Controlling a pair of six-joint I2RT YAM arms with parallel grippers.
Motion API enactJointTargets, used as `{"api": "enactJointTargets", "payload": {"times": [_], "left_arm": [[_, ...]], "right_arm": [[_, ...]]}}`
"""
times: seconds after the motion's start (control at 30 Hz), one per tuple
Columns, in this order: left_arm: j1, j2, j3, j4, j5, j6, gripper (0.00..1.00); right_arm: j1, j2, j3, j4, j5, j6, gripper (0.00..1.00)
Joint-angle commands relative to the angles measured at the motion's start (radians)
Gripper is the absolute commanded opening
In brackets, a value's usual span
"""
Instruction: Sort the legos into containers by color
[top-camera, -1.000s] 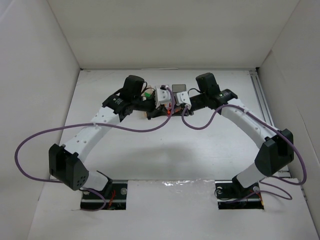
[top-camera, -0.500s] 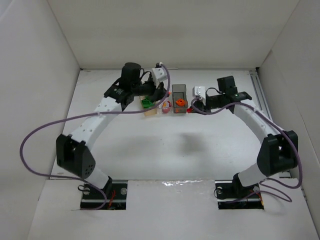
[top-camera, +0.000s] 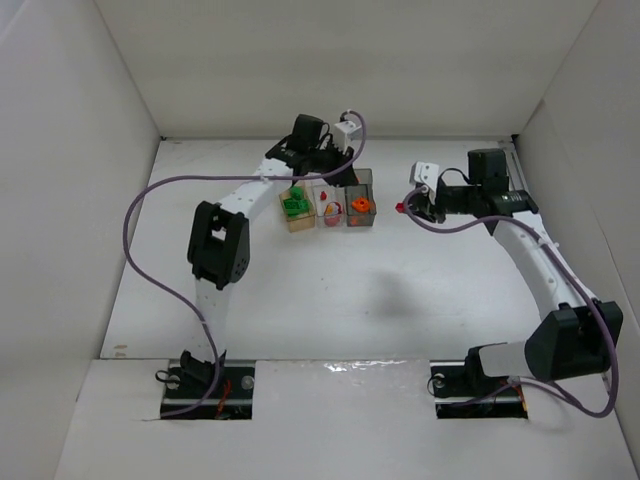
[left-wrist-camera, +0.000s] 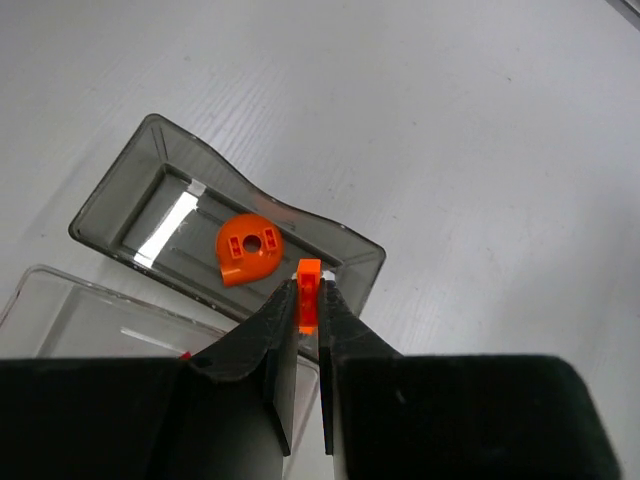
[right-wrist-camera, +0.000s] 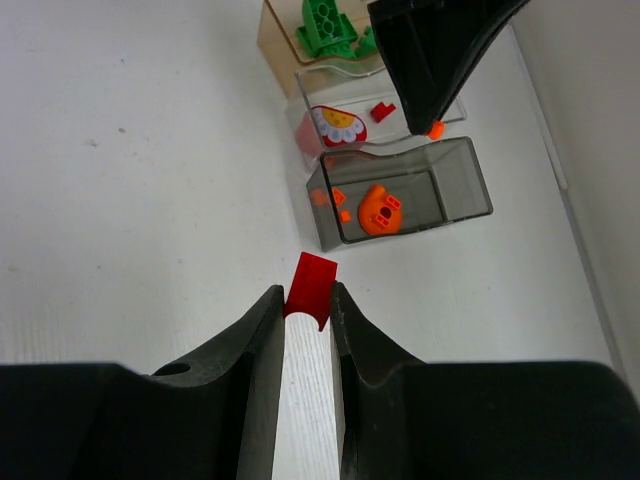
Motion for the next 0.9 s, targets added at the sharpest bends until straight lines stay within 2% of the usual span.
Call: {"api": "enactJointTargets", "payload": {"times": [0.0,0.13,0.17,0.2,0.33,0.4,0.47,0.53,0.57,0.6,0.67,0.73,0.87], "left_arm": [[-0.003,0.028,0.123,-0.024,-0.014,-0.029,0.03],[-0.003,0.111,0.194,-0.033,-0.014,-0.029,0.09],[-0.003,0.121,0.203,-0.033,-0.014,-0.039,0.21],[-0.003,0.132,0.203,-0.045,-0.014,-0.050,0.28],[-0.003,0.143,0.200,-0.046,-0.043,-0.059,0.52],[-0.003,0.123,0.165,-0.004,-0.052,-0.059,0.60],[-0.003,0.097,0.136,0.036,-0.035,-0.059,0.60],[0.023,0.016,0.041,0.176,0.028,-0.094,0.60],[0.037,-0.024,-0.010,0.248,0.048,-0.164,0.60],[0.066,-0.109,-0.118,0.402,0.060,-0.209,0.60],[0.098,-0.186,-0.205,0.511,0.060,-0.271,0.61],[0.144,-0.272,-0.259,0.521,0.028,-0.300,0.61],[0.236,-0.368,-0.247,0.340,-0.064,-0.279,0.61]], "right_arm": [[-0.011,-0.021,-0.006,-0.011,0.001,0.034,0.00],[-0.011,-0.011,0.003,-0.001,0.010,0.034,0.00],[-0.011,-0.001,0.015,0.009,0.010,0.034,0.00],[-0.011,-0.001,0.031,0.009,0.010,0.034,0.00],[-0.011,0.051,0.063,0.009,0.010,0.043,0.00],[-0.011,0.067,0.075,0.019,-0.011,0.054,0.00],[-0.011,0.091,0.087,0.044,-0.035,0.092,0.00],[-0.011,0.108,0.088,0.082,-0.104,0.121,0.00],[-0.011,0.134,0.097,0.100,-0.132,0.167,0.00],[-0.011,0.151,0.097,0.142,-0.163,0.193,0.00],[0.022,0.185,0.117,0.200,-0.203,0.248,0.00],[0.062,0.231,0.149,0.249,-0.189,0.268,0.00],[0.206,0.355,0.290,0.263,-0.047,0.268,0.00]]}}
